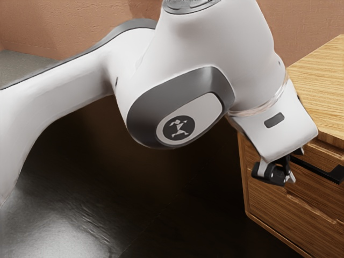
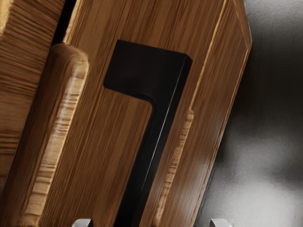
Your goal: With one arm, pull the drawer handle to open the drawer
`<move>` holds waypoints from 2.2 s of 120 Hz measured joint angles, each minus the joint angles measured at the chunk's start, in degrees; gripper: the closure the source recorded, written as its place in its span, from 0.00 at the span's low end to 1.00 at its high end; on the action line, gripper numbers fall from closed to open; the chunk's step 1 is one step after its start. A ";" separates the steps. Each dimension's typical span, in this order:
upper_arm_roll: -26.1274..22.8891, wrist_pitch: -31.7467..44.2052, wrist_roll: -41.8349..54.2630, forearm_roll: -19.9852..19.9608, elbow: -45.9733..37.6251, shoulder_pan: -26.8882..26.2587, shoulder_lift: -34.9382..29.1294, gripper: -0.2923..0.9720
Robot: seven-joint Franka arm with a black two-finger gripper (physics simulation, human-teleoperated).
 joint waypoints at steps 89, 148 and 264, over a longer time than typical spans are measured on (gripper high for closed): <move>-0.22 5.39 -4.88 4.53 -12.48 -2.57 -8.54 0.85; -0.20 5.87 -7.78 5.36 -22.42 -5.91 -17.27 0.82; -12.42 4.97 -11.67 5.84 -34.90 1.90 -30.84 0.81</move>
